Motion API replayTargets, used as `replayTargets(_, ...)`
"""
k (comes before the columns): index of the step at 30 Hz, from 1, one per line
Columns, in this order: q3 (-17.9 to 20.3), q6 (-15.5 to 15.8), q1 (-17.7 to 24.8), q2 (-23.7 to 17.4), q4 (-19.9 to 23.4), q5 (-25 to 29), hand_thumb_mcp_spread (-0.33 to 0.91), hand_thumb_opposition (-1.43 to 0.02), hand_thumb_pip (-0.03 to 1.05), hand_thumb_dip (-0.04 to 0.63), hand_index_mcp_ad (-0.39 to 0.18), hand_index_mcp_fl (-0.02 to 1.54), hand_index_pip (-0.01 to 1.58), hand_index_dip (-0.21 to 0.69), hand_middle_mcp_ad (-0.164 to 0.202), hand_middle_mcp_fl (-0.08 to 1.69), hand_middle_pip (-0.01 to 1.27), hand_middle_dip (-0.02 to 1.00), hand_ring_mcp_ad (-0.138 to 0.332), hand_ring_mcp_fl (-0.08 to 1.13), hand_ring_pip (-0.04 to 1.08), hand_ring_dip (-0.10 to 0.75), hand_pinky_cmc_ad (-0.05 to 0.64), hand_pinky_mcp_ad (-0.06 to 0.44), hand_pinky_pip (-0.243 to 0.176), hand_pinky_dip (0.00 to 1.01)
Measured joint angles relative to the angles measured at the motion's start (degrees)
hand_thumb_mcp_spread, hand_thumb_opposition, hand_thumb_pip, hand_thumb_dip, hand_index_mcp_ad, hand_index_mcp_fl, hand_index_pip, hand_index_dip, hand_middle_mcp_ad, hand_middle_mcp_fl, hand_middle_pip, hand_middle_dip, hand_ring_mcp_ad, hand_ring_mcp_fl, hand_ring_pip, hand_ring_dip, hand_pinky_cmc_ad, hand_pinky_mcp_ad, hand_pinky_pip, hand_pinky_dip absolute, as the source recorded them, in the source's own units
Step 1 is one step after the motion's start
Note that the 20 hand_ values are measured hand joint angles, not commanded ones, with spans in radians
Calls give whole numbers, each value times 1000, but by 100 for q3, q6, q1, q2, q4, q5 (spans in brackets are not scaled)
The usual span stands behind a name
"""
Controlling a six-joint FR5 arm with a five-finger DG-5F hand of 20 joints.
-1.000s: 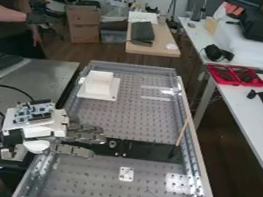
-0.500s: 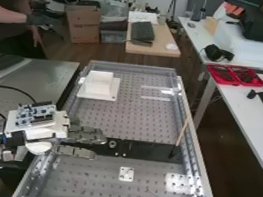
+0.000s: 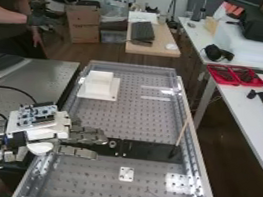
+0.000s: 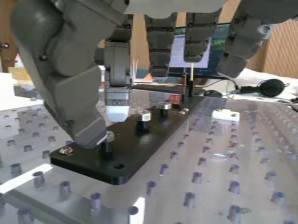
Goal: Grab the smaller nut and place it in the white container
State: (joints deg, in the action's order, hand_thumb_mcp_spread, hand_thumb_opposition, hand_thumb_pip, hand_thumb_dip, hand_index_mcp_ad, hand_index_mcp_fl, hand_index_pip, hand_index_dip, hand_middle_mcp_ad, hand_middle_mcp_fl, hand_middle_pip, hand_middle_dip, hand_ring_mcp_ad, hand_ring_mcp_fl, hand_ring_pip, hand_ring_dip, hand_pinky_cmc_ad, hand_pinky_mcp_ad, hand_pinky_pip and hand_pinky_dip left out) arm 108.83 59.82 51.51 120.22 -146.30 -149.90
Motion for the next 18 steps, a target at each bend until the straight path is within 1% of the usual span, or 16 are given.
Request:
replayTargets(1,3,-6,-2,3,7,-4,412,-864,653,234,-173,147,1454,16,70,138,133,211,147,2,80,58,379,293,-42,195)
replayTargets(3,11,-4,-8,11,19,-14,415,-864,702,232,-173,147,1450,16,68,138,133,215,147,2,80,58,380,293,-42,195)
replayTargets(4,11,5,-11,14,17,-16,415,-864,705,236,-169,147,1450,16,73,138,133,215,147,2,80,58,379,293,-42,195)
replayTargets(6,18,23,-19,15,5,-26,415,-864,705,237,-176,147,1450,16,68,138,136,215,145,2,80,58,379,291,-42,194)
replayTargets(9,25,6,-37,16,27,-43,417,-874,705,237,-176,168,1450,16,72,138,136,215,148,2,80,58,380,291,-45,194)
replayTargets(10,25,5,-37,16,27,-44,417,-874,705,237,-169,168,1450,16,72,138,136,215,143,2,84,58,380,291,-42,194)
replayTargets(12,24,8,-48,18,16,-57,417,-874,705,237,-176,168,1450,16,68,138,136,215,133,2,84,58,380,295,-42,194)
replayTargets(14,21,13,-57,24,10,-65,417,-874,705,237,-169,168,1450,16,68,138,136,215,131,2,84,58,379,295,-42,194)
replayTargets(18,22,-33,-71,36,46,-80,419,-873,705,251,-187,171,1450,17,70,138,136,215,131,2,84,58,379,295,-26,195)
